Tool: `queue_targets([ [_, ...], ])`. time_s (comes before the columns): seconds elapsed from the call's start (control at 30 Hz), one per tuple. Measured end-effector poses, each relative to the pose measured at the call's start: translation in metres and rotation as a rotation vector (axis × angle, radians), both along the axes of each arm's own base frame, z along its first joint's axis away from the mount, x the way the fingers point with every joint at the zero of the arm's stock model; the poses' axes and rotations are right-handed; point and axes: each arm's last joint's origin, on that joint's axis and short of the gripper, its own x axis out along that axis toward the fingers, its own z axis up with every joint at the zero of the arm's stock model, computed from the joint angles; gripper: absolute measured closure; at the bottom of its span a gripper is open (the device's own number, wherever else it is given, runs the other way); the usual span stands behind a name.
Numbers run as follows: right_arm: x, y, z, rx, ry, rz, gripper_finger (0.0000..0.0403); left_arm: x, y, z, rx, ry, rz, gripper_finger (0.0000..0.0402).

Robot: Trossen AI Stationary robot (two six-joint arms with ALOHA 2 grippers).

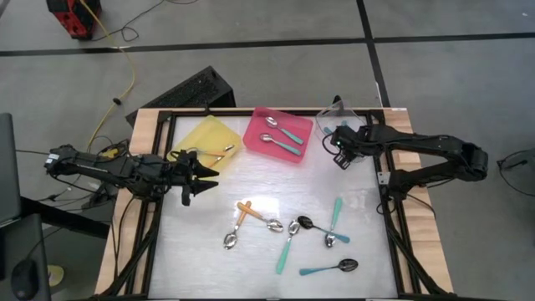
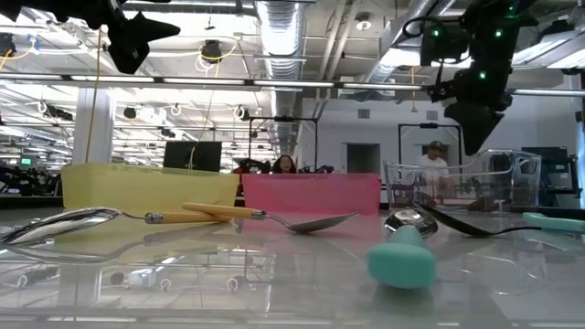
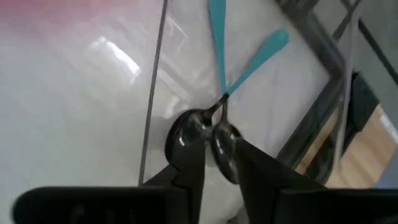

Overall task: Sort silverware by color (type)
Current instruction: Put the yellow spoon into the yellow bin

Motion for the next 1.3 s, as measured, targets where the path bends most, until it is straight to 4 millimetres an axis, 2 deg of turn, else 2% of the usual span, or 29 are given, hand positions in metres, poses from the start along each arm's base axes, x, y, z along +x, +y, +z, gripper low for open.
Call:
queue_targets([
  [0.17, 0.008, -0.003, 0.026, -0.026, -0.066, 0.021, 0.0240, 0.000, 0.000, -0.001, 0.002, 0.014, 0.000, 0.0221],
  [0.37, 0.016, 0.000, 0.081, -0.020, -0.238, 0.021, 0.0223, -0.001, 0.000, -0.003, 0.004, 0.030, 0.000, 0.0221],
  [0.5, 0.024, 0.016, 0.113, 0.091, -0.431, 0.059, 0.0229, -0.001, 0.000, -0.003, 0.005, 0.036, 0.000, 0.0221],
  [0.6, 0.031, 0.037, 0.123, 0.186, -0.518, 0.126, 0.0233, -0.001, 0.000, -0.004, 0.006, 0.037, 0.000, 0.0221],
  [0.77, 0.044, 0.084, 0.115, 0.265, -0.517, 0.247, 0.0235, 0.000, 0.000, -0.004, 0.006, 0.039, 0.000, 0.0221],
  [0.93, 0.073, 0.142, 0.094, 0.231, -0.555, 0.398, 0.0235, 0.000, 0.000, -0.004, 0.007, 0.039, 0.001, 0.0221],
  [1.1, 0.106, 0.191, 0.067, 0.120, -0.605, 0.486, 0.0235, 0.000, 0.001, -0.004, 0.026, 0.038, 0.019, 0.0221],
  [1.3, 0.156, 0.233, 0.017, 0.042, -0.636, 0.660, 0.0235, 0.000, 0.001, -0.004, 0.026, 0.036, 0.033, 0.0221],
])
